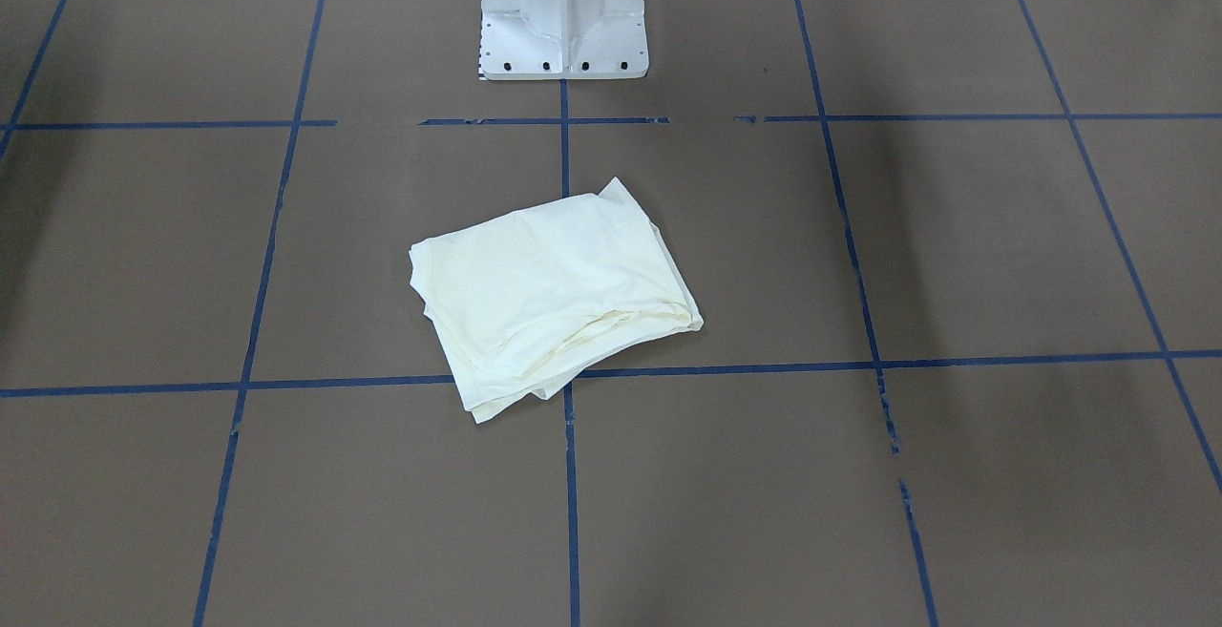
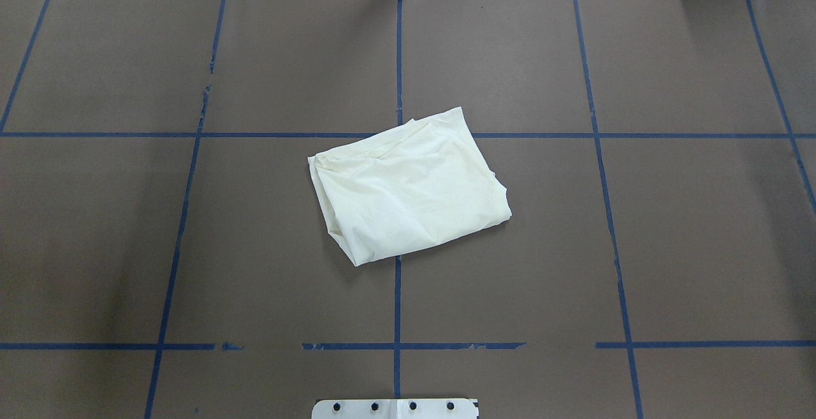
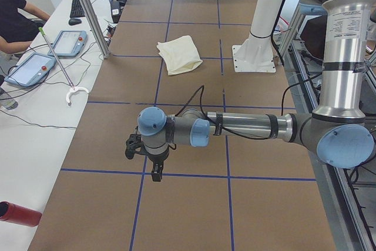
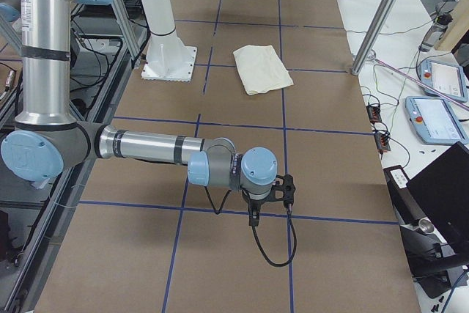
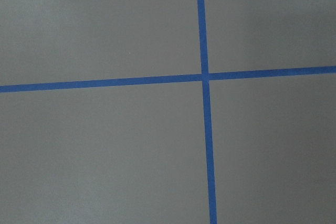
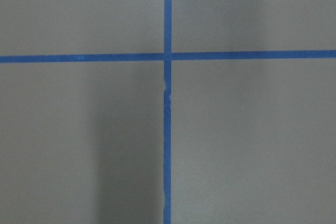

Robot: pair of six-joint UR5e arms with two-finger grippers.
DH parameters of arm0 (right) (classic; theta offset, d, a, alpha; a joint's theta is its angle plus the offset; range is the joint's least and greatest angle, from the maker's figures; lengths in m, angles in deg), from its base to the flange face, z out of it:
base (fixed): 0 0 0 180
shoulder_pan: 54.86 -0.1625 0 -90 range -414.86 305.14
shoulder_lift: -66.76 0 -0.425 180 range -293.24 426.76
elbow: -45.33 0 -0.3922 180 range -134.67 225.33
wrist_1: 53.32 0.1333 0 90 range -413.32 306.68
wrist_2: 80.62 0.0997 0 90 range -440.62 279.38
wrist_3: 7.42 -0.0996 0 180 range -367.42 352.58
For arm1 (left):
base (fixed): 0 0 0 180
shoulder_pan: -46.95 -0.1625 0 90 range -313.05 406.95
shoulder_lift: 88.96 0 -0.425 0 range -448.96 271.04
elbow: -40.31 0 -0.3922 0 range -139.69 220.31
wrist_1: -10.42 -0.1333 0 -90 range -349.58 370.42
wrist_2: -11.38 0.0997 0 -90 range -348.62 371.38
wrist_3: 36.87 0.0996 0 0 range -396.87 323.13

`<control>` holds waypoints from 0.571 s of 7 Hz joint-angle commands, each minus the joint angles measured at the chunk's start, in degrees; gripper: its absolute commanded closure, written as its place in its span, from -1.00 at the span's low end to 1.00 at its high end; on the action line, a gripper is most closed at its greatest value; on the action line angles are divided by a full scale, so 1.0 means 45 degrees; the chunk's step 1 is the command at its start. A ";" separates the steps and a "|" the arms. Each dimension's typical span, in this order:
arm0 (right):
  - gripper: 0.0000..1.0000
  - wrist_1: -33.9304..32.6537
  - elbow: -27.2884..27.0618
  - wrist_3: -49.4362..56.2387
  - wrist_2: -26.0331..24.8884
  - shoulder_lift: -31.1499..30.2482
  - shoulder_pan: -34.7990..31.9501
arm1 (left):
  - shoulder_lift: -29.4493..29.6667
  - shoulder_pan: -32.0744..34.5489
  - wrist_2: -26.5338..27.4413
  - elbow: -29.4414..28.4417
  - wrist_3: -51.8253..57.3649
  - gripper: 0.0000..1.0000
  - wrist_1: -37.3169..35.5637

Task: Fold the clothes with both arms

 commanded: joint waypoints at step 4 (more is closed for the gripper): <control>-1.00 0.0006 -0.0026 0.0000 0.0000 0.0103 -0.0001 | 0.0020 0.0000 0.0013 -0.0012 0.0093 -1.00 0.0001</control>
